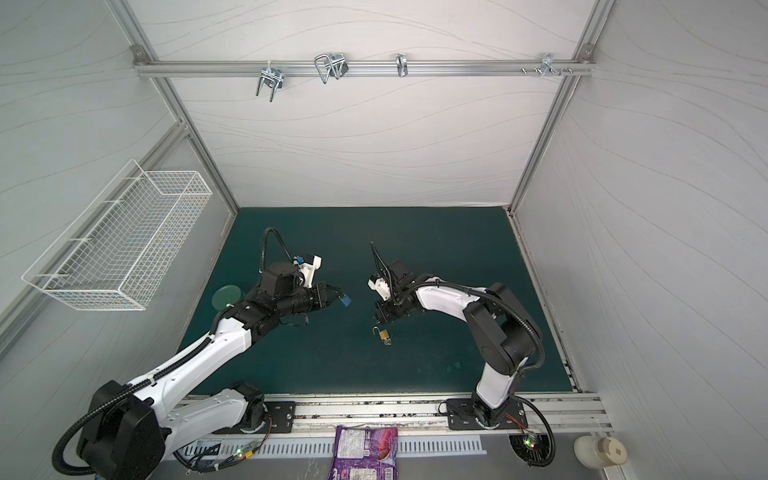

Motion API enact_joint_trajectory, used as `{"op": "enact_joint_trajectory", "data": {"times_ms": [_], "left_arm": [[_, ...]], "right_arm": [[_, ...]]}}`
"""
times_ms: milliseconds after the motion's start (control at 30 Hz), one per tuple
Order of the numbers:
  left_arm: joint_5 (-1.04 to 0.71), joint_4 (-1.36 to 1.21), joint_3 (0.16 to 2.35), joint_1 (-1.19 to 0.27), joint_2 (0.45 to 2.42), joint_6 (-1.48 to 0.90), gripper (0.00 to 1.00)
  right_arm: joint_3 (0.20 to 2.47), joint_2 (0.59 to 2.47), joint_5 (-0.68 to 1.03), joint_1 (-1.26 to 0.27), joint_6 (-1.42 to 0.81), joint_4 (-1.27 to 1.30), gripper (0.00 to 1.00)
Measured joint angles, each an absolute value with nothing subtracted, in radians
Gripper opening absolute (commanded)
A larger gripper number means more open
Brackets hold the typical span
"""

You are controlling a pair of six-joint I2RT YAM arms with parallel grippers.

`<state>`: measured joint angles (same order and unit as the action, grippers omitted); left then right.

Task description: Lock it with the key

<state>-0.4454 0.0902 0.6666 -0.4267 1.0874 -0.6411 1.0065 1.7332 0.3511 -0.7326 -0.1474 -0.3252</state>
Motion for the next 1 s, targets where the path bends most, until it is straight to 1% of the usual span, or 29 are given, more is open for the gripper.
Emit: {"op": "enact_joint_trajectory", "data": {"times_ms": [600, 633, 700, 733, 800, 867, 933, 1000], "left_arm": [[-0.457, 0.076, 0.667, -0.427, 1.109, -0.648, 0.00], [-0.456, 0.076, 0.667, -0.427, 1.108, -0.648, 0.00], [-0.456, 0.076, 0.667, -0.427, 1.108, -0.651, 0.00], [-0.456, 0.076, 0.667, -0.427, 1.107, -0.651, 0.00], [-0.456, 0.076, 0.667, -0.426, 1.104, -0.653, 0.00], [-0.461, 0.076, 0.667, -0.418, 1.095, -0.659, 0.00], [-0.472, 0.074, 0.667, -0.407, 1.082, -0.665, 0.00], [-0.487, 0.067, 0.669, -0.386, 1.066, -0.671, 0.00]], "right_arm": [[1.084, 1.833, 0.378, -0.668, -0.096, -0.376, 0.00], [1.086, 1.834, 0.379, -0.667, -0.095, -0.379, 0.02], [1.087, 1.834, 0.379, -0.665, -0.093, -0.384, 0.13], [1.087, 1.834, 0.379, -0.664, -0.092, -0.387, 0.19], [1.084, 1.831, 0.376, -0.660, -0.090, -0.395, 0.35], [1.069, 1.810, 0.366, -0.656, -0.091, -0.397, 0.45], [1.044, 1.757, 0.347, -0.651, -0.097, -0.398, 0.53], [1.012, 1.665, 0.322, -0.645, -0.099, -0.394, 0.58]]}}
